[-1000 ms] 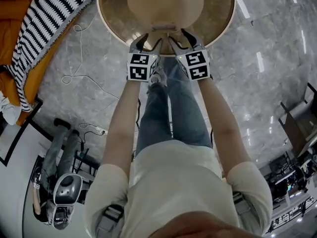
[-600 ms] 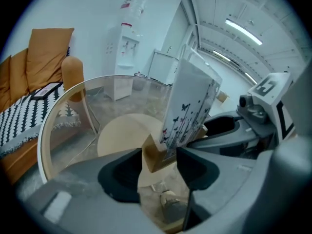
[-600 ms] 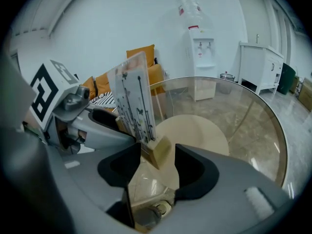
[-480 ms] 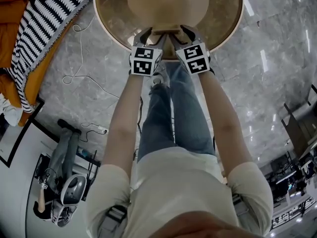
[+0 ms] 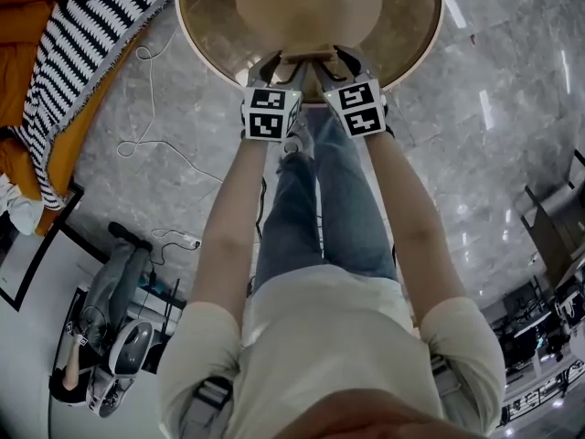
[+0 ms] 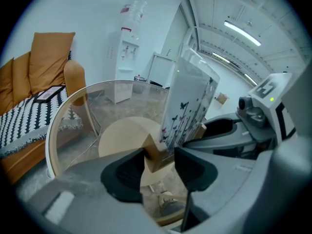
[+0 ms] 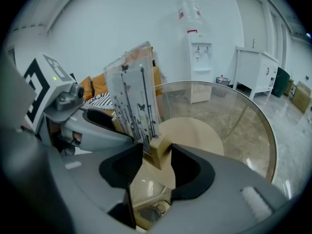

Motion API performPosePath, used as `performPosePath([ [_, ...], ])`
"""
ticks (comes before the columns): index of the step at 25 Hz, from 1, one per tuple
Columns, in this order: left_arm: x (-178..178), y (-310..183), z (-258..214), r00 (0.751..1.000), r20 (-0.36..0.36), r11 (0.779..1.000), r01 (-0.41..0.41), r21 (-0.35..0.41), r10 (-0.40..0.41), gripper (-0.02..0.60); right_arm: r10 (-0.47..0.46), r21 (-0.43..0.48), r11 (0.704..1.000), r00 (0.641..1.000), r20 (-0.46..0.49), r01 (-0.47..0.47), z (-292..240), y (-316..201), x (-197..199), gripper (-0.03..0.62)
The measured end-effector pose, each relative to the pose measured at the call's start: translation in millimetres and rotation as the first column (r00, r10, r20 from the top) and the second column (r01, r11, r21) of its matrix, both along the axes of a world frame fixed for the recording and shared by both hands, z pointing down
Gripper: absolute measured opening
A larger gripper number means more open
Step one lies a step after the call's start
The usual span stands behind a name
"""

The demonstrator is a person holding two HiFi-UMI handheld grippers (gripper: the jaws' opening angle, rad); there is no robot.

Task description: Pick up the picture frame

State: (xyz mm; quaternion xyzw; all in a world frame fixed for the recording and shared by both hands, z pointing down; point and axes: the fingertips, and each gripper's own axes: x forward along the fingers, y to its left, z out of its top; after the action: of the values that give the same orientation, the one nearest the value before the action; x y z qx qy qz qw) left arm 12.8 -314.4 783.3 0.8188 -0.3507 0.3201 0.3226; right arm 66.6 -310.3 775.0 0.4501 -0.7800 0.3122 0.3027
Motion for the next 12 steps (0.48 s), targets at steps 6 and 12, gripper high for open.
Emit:
performPosePath([
  [6, -1.7, 17.1, -37.5, 1.000, -0.010, 0.999, -0.003, 0.032, 0.004, 0.193, 0.035, 0.043, 0.998, 0.999, -0.010, -0.035, -38.2, 18.5, -2.0, 0.181],
  [12, -6.9, 38.9, -82.3, 1.000, -0.024, 0.998, -0.019, 0.068, 0.021, 0.193, 0.077, 0.085, 0.993, 0.997, -0.011, -0.076, -83.6, 42.0, -7.3, 0.179],
])
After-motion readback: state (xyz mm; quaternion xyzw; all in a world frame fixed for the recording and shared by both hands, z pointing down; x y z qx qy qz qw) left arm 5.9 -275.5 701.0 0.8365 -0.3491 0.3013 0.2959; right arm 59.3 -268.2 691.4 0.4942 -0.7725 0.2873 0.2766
